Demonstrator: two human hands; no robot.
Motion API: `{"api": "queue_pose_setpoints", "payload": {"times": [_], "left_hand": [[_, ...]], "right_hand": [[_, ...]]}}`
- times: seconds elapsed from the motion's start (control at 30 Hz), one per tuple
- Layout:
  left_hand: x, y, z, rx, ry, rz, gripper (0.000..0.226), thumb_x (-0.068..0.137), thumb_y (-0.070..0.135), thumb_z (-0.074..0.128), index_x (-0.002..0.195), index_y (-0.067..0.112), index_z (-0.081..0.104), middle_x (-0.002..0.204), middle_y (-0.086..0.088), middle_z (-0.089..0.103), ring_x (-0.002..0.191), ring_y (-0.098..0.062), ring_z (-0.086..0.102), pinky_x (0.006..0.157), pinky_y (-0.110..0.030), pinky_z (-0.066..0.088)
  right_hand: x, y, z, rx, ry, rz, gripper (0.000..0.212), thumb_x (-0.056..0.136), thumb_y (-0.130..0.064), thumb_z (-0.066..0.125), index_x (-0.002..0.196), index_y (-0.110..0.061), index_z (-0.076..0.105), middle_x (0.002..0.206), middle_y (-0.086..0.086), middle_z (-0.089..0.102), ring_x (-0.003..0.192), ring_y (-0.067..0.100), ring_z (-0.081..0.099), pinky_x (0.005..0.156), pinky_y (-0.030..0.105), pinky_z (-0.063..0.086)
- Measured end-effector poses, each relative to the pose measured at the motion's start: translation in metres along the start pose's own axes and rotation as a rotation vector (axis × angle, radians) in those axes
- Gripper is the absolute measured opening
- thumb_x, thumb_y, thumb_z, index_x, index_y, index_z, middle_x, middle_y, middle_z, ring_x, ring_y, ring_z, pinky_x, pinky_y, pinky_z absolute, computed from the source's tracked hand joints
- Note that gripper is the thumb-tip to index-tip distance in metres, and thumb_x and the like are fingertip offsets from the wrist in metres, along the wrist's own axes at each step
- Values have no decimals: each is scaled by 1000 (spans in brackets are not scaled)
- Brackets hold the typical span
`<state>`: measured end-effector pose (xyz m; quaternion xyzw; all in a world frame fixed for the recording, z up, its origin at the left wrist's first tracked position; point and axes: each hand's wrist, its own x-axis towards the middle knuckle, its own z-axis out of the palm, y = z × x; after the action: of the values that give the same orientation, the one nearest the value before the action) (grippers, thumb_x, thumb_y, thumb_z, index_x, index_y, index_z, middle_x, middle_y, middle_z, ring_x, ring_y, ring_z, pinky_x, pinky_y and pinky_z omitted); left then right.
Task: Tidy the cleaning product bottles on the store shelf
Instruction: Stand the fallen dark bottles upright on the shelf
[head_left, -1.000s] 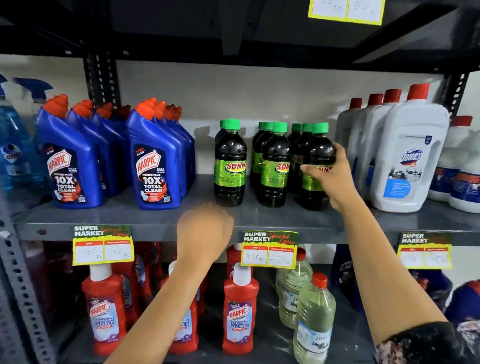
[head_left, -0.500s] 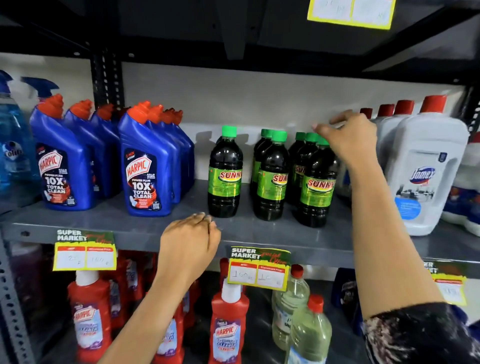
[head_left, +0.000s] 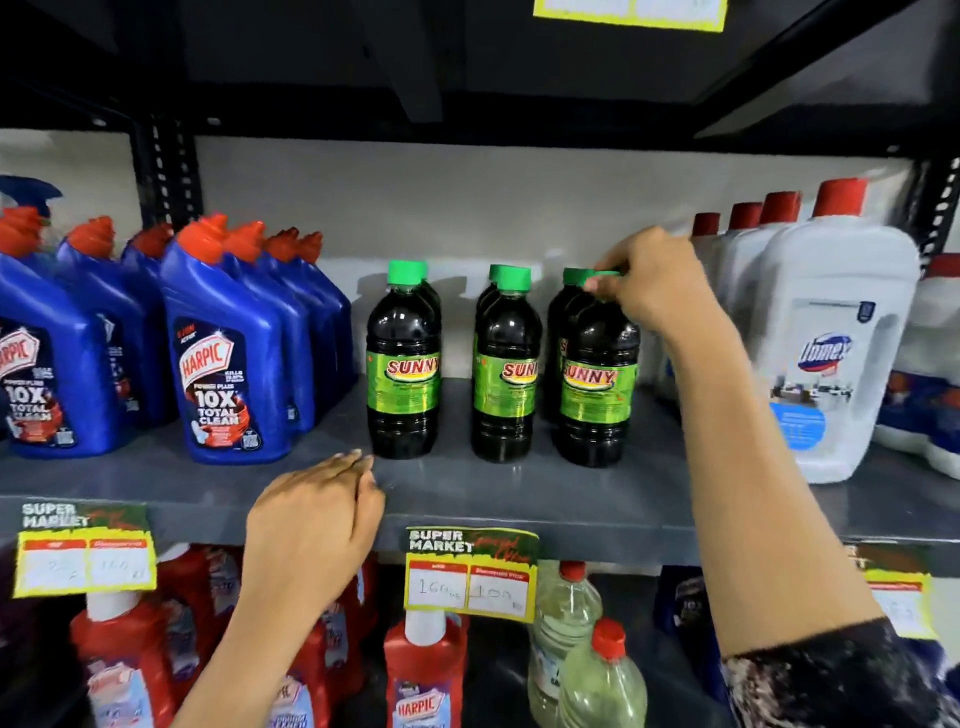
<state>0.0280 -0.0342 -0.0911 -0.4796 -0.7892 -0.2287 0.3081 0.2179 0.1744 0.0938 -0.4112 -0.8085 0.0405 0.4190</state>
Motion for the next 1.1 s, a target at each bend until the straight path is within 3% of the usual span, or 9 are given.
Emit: {"api": "queue_pose_setpoints", "payload": {"times": [0.23,0.5,0.6,0.67,0.77,0.8,0.87,1.0,1.1], "left_hand": [[0,0,-1,-13,-2,11,48,85,26,35,85,4,78,92,-11,77,78,-23,75,65,-32,55],[0,1,-2,-36,4,-5,49,85,27,35,83,5,79,89,-11,77,75,-23,75,64,-32,55],[0,1,-2,-41,5,-8,49,85,26,35,83,3,79,89,-12,77,74,-23,75,63,-33,55],[1,0,-1,-43,2,-10,50,85,27,34,83,3,78,90,-13,76,77,-24,75,66,-35,56],[1,0,0,-48,-1,-15,51,86,27,34,84,2,78,92,-13,76,81,-24,75,68,-35,55],[1,0,-1,-49,-3,-17,51,86,26,34,83,2,78,92,-13,76,81,-24,75,68,-35,55],[0,0,-2,-51,-9,-21,51,86,27,34,83,2,78,92,-13,76,81,-24,74,69,-35,55],[0,0,-3,-56,-34,-43,50,85,28,34,84,3,78,92,-12,76,80,-23,75,69,-34,55],[0,1,-4,-58,-49,-46,50,85,27,34,83,4,78,91,-12,76,79,-23,75,68,-33,56]], "right_hand": [[5,-6,8,-63,65,83,39,78,-32,75,105,-4,70,107,23,68,99,38,65,81,35,51],[4,6,-2,-1,21,111,29,80,-24,74,105,-9,73,109,18,69,94,29,64,74,29,46],[6,5,-8,-62,-16,60,34,80,-30,73,108,-11,71,112,16,69,102,29,63,85,32,49],[9,-5,-15,-99,-29,-97,42,85,-34,66,123,-16,63,125,12,64,115,27,59,97,34,46],[10,-34,-18,128,-287,-376,47,92,-27,58,138,-22,49,144,0,49,123,13,50,97,15,41],[10,-42,-14,161,-401,-416,45,93,-22,57,137,-20,50,143,-2,50,121,9,50,92,5,39],[12,-51,-1,152,-512,-428,36,93,-13,57,128,-13,60,132,2,62,115,8,56,86,-1,39],[16,-50,12,140,-493,-400,32,88,-7,62,119,-12,67,122,3,67,110,11,58,101,22,42],[16,-45,14,173,-478,-378,33,85,-13,68,118,-14,68,123,1,66,112,9,55,98,22,40]]}}
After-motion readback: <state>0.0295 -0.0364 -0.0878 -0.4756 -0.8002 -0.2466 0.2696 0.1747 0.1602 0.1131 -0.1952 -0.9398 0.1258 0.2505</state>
